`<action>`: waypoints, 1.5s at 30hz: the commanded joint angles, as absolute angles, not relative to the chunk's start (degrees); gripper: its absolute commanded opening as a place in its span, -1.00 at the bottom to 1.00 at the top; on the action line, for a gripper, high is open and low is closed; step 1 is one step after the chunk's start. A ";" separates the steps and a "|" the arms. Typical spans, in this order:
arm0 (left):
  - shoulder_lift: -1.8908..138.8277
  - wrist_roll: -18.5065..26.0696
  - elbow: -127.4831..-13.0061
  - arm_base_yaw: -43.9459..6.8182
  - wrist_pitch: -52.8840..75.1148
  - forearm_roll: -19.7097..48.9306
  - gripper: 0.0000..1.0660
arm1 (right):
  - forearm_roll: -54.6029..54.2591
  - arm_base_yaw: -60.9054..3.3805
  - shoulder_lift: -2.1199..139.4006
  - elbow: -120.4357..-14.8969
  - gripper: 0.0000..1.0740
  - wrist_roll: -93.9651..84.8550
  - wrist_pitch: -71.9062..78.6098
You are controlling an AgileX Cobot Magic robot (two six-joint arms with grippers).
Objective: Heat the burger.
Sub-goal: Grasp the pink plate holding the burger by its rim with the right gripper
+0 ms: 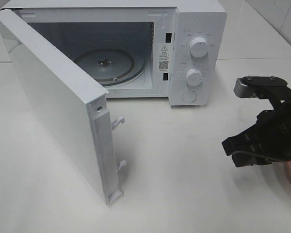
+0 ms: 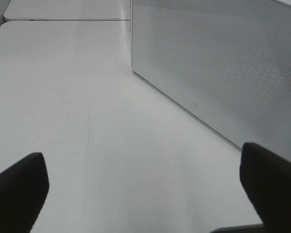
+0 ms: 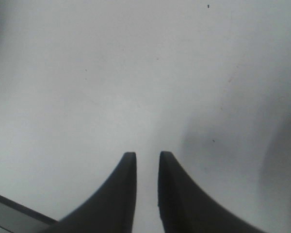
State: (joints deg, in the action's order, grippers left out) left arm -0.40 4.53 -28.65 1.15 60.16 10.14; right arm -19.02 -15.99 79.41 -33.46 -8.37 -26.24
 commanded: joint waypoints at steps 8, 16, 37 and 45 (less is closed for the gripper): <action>-1.72 4.47 -28.53 1.20 59.36 10.14 0.88 | 1.38 -15.53 75.46 -33.52 0.53 5.21 -36.15; -1.72 4.47 -28.53 1.20 59.36 10.14 0.88 | 4.13 -15.47 75.46 -33.52 0.72 5.84 -36.67; -1.72 4.47 -28.53 1.20 59.36 10.14 0.88 | 6.07 -2.01 80.67 -33.46 0.53 6.02 -28.07; -1.72 4.47 -28.53 1.20 59.36 10.14 0.88 | 7.28 -2.01 88.06 -33.46 0.50 6.82 -24.29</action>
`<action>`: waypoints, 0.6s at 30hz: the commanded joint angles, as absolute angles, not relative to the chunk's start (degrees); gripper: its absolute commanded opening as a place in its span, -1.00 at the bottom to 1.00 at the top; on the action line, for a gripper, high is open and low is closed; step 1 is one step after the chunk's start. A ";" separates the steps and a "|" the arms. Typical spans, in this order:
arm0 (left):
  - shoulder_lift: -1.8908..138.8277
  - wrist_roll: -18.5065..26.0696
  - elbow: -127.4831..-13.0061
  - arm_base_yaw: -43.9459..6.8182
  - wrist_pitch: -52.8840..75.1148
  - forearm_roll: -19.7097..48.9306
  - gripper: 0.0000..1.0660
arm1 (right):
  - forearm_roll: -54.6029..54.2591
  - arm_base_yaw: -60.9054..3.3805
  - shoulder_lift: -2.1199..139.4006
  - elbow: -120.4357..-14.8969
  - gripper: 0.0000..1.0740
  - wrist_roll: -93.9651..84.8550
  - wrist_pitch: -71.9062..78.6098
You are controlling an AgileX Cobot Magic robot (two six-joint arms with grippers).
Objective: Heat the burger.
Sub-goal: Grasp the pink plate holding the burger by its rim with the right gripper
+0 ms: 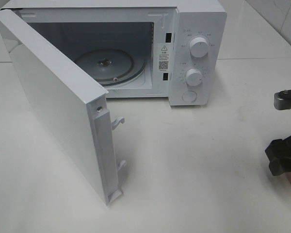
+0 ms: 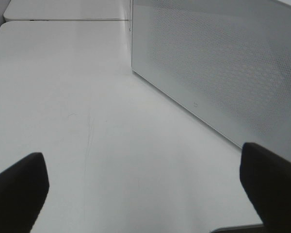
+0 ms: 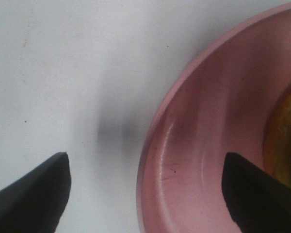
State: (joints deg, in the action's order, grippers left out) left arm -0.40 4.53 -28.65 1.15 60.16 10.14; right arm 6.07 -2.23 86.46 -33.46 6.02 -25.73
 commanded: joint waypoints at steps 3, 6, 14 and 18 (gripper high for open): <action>-1.72 4.47 -28.53 1.20 59.36 10.14 0.88 | 8.25 -2.01 89.84 -33.46 0.49 7.56 -22.80; -1.72 4.47 -28.53 1.20 59.36 10.14 0.88 | 9.11 -2.01 91.27 -33.46 0.48 8.37 -21.43; -1.72 4.47 -28.53 1.20 59.36 10.14 0.88 | 9.11 -2.01 94.25 -33.46 0.45 8.37 -19.60; -1.72 4.47 -28.53 1.20 59.36 10.14 0.88 | 9.11 -2.01 94.94 -33.46 0.44 8.37 -18.96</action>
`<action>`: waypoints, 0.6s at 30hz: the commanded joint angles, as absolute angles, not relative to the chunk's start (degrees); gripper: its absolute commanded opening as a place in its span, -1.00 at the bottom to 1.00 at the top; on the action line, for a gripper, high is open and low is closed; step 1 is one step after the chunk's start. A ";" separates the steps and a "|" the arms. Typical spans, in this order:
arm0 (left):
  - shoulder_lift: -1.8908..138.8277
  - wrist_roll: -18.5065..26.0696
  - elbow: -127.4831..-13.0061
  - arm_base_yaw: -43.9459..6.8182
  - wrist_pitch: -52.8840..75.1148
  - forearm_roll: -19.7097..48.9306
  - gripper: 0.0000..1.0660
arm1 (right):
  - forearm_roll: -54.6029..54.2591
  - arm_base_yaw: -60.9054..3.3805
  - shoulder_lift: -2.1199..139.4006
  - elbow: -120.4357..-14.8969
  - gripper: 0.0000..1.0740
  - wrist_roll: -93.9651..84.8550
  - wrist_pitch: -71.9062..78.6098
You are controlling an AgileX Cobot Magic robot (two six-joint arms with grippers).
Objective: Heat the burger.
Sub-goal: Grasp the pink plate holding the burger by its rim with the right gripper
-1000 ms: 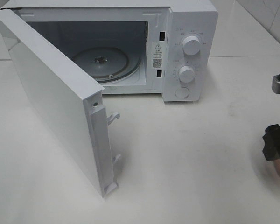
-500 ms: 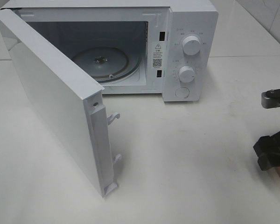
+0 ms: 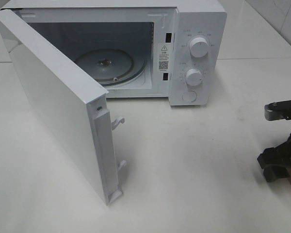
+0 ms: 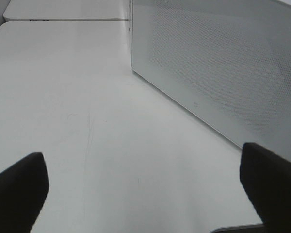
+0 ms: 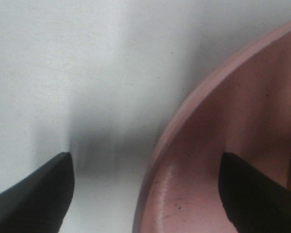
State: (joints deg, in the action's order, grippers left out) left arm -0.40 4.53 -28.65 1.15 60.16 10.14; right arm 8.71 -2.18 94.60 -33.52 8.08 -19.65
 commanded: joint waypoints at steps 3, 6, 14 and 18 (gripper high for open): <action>-1.72 4.47 -28.53 1.20 59.36 10.14 0.88 | 9.11 -2.01 95.45 -33.46 0.42 8.37 -18.56; -1.72 4.47 -28.53 1.20 59.36 10.14 0.88 | 9.11 -2.01 96.94 -33.46 0.42 8.37 -18.56; -1.72 4.47 -28.53 1.20 59.36 10.14 0.88 | 9.11 -2.01 98.26 -33.46 0.38 8.37 -18.96; -1.72 4.47 -28.53 1.20 59.36 10.14 0.88 | 9.11 -2.01 98.26 -33.46 0.12 9.05 -20.05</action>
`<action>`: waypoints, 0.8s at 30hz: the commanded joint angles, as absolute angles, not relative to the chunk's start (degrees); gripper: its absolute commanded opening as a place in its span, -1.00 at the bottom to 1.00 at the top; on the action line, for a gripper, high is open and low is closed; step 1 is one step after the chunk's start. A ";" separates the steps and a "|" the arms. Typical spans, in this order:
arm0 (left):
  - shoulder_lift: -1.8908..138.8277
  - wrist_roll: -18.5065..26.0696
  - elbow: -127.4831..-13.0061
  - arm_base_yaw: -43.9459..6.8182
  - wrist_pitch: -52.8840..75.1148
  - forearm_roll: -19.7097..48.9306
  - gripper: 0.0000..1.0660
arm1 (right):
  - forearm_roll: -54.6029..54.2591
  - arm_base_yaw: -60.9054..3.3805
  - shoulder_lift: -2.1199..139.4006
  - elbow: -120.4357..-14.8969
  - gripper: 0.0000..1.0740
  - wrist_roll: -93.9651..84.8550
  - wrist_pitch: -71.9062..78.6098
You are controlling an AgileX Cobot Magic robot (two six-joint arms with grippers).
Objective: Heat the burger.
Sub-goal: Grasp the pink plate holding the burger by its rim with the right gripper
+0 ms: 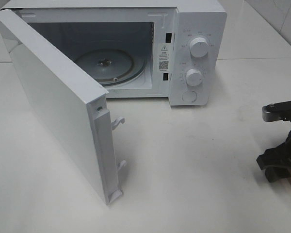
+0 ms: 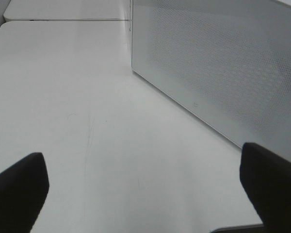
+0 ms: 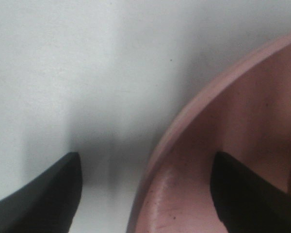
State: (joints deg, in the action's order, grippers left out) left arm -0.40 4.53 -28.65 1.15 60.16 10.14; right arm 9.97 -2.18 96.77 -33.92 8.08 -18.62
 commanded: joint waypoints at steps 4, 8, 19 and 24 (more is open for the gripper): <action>-1.72 4.47 -28.53 1.20 59.36 10.14 0.88 | 9.11 -2.01 98.26 -33.46 -0.46 9.40 -20.80; -1.72 4.47 -28.53 1.20 59.36 10.14 0.88 | 9.11 -2.01 98.26 -33.46 -0.80 9.40 -21.14; -1.72 4.47 -28.53 1.20 59.36 10.14 0.88 | 8.88 -2.41 97.46 -33.52 -1.00 9.40 -23.43; -1.72 4.47 -28.53 1.20 59.36 10.14 0.88 | 9.45 -3.32 95.40 -33.52 -1.00 9.40 -24.87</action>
State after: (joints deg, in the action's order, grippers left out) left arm -0.40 4.53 -28.65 1.15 60.16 10.14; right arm 10.77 -3.04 95.05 -34.43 9.45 -23.20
